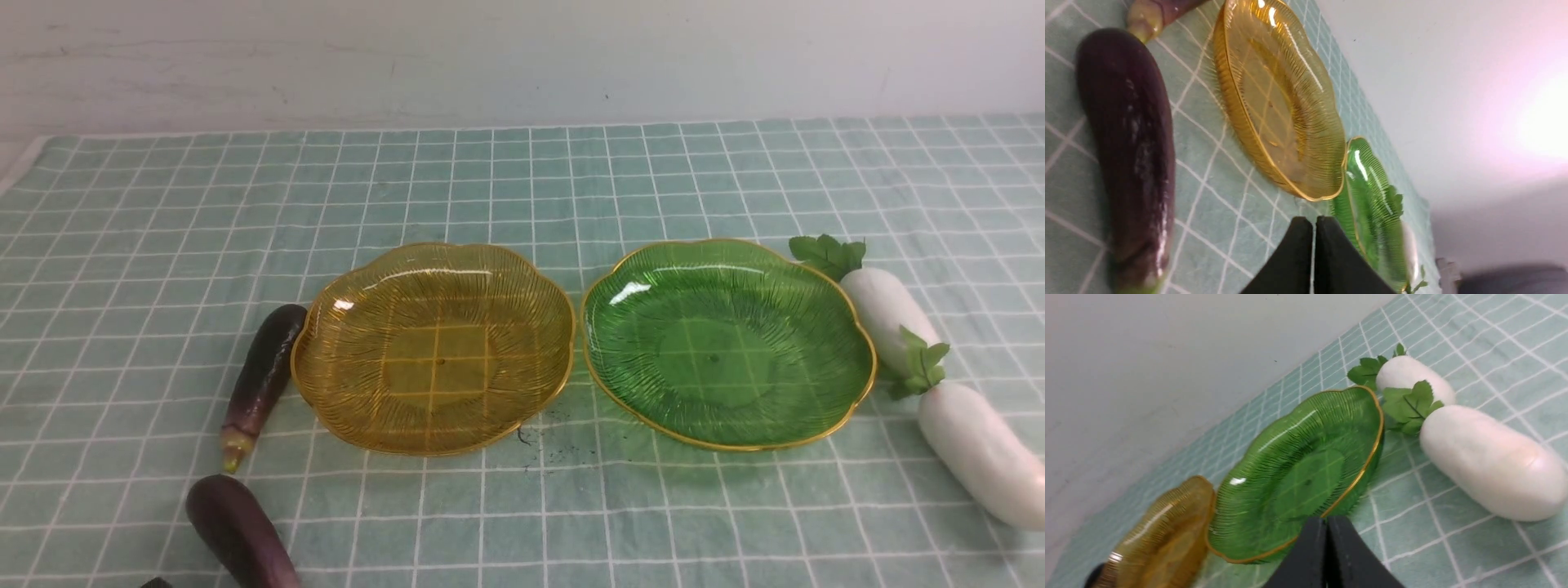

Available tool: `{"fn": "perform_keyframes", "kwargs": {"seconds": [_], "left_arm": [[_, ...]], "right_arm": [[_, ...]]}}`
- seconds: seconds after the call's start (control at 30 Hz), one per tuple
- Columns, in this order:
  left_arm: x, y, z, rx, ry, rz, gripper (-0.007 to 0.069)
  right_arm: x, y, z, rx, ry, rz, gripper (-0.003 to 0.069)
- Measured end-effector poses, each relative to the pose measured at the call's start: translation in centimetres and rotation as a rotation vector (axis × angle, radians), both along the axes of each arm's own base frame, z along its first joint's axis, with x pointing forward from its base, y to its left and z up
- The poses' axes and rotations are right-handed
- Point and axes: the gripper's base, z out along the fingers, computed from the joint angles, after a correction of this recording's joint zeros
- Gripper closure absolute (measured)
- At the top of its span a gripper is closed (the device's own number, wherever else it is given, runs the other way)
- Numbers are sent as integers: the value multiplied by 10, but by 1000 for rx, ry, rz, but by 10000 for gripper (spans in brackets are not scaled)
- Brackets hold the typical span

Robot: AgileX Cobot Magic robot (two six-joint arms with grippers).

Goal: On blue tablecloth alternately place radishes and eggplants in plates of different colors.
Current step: 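Place the white radish on the plate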

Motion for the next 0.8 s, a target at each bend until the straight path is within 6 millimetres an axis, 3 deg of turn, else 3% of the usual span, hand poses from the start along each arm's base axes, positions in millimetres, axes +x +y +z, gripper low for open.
{"fn": "perform_keyframes", "kwargs": {"seconds": [0.17, 0.23, 0.37, 0.47, 0.53, 0.63, 0.8], "left_arm": [[0, 0, 6, -106, -18, 15, 632], [-2, -2, 20, -98, -59, -5, 632], [-12, -5, 67, 26, -207, -70, 632], [-11, -10, 88, 130, -207, -141, 632], [-7, -12, 94, 172, -176, -176, 632], [10, -20, 96, 305, -15, -311, 632], [40, -26, 87, 458, 239, -496, 631]], "right_arm": [[1, -1, 6, 100, -51, -27, 674], [1, -1, 8, 121, -62, -27, 674], [-6, -1, 51, -13, -212, -15, 674], [-11, -1, 80, -154, -291, -13, 674], [-9, -1, 88, -216, -281, -2, 674], [3, 3, 97, -339, -169, 66, 674], [38, 8, 90, -489, 201, 254, 674]]}}
